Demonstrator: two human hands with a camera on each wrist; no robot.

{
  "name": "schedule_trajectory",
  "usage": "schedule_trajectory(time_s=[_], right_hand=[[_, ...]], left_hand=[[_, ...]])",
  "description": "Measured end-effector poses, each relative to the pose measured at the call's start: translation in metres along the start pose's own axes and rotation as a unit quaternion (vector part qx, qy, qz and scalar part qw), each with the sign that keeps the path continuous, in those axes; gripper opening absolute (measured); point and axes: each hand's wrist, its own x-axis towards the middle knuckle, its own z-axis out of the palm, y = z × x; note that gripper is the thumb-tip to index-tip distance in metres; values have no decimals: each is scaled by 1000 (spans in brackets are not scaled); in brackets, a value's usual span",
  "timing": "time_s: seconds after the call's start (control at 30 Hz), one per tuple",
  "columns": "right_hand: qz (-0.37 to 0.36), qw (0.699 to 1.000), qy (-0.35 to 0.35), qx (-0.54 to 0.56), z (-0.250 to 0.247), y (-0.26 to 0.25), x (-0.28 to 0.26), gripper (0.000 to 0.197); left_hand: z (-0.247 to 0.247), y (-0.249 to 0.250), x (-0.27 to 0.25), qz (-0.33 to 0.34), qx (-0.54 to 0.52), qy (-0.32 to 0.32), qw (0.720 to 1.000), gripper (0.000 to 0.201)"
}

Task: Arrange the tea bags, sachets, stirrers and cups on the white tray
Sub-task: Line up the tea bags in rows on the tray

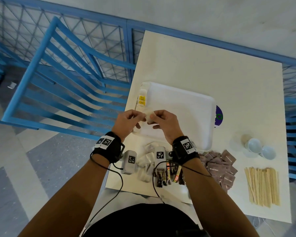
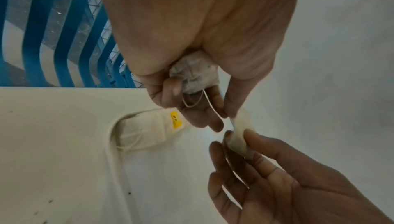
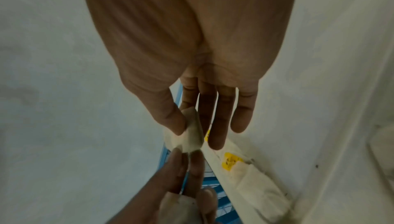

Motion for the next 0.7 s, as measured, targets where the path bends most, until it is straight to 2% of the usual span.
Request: schedule_trajectory(time_s=[0.1,0.33,0.47,0.63,0.7], right_hand=[[-13,996,6,-86,-7,1,5,10],[-63,966,-3,-249,-20,-8,29,9],[-66,966,40,-246,-24,-19,61,11],[-48,964,100,-241,-18,-27,114,11],[-38,962,118,-244,-14,-25,132,14]], left_hand=[[4,2,7,9,5,20,1000,6],[13,10,24,15,6,39,999,13],[12,10,29,-19,4,42,999,13],[-2,-6,42,-101,-51,31,993,27],[-7,-7,38,-99,-74,21,992,29]])
